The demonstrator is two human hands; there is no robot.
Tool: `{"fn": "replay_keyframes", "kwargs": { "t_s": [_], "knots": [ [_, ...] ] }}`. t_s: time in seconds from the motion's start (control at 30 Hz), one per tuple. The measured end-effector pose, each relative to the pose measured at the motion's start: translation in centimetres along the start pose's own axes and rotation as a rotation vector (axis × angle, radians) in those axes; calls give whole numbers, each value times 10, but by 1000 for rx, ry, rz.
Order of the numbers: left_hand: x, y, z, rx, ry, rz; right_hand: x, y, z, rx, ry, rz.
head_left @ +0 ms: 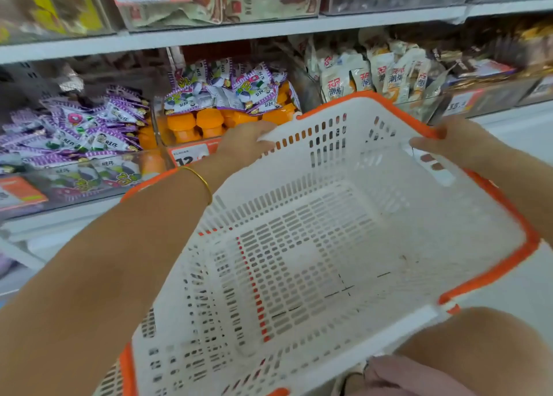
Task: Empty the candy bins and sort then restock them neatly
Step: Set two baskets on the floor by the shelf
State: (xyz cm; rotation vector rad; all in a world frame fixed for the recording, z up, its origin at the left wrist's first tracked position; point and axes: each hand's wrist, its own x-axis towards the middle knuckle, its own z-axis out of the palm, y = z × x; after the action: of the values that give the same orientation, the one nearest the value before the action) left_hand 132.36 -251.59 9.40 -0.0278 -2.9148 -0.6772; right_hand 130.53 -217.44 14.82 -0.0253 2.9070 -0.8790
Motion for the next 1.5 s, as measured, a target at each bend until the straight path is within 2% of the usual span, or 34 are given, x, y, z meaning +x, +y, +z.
{"fn": "replay_keyframes", "kwargs": {
  "t_s": [0.07,0.1,0.13,0.17,0.23,0.27,0.3,0.4,0.47,0.53,0.6,0.73,0.83,0.97,1.13,1.17,1.23,1.3,1.33,1.43,1.5],
  "knots": [
    [12,21,7,-31,-11,60,-10,-9,5,-447,261,-105],
    [21,34,11,-41,-26,89,-22,-16,17,-506,320,-225],
    [29,47,17,-52,-67,104,-44,-28,34,-464,251,-307],
    [37,59,24,-37,-81,145,-70,-42,56,-343,88,-355],
    [48,82,39,-8,-91,191,-114,-64,98,-120,-380,-309],
    [53,93,46,-19,-104,185,-130,-69,117,-57,-570,-261],
    [57,102,55,-37,-104,176,-142,-72,132,-10,-684,-224],
    [60,119,72,-116,-146,144,-159,-70,160,131,-801,-176],
    [59,123,78,-148,-163,112,-167,-67,173,127,-834,-169],
    [57,125,83,-172,-182,96,-175,-65,186,77,-799,-173],
    [53,126,86,-203,-171,91,-179,-64,199,-21,-694,-230],
    [48,125,93,-255,-105,117,-188,-68,214,-313,-563,-277],
    [48,122,95,-302,-60,159,-195,-66,223,-424,-486,-278],
    [49,120,94,-350,-94,197,-196,-58,224,-417,-393,-272],
    [43,108,84,-315,-376,291,-201,-52,232,-295,-213,-216],
    [39,104,80,-266,-406,335,-202,-52,232,-283,-194,-224],
    [21,96,69,28,-344,393,-201,-53,229,-258,-221,-200],
    [-3,78,67,287,-193,254,-192,-52,226,-264,-213,-173],
    [-16,67,69,271,-180,134,-186,-51,225,-247,-186,-169],
    [-59,44,74,-90,-265,-169,-171,-57,220,-195,-130,-133],
    [-76,40,79,-335,-194,-259,-161,-63,218,-138,-130,-110]
  ]
}}
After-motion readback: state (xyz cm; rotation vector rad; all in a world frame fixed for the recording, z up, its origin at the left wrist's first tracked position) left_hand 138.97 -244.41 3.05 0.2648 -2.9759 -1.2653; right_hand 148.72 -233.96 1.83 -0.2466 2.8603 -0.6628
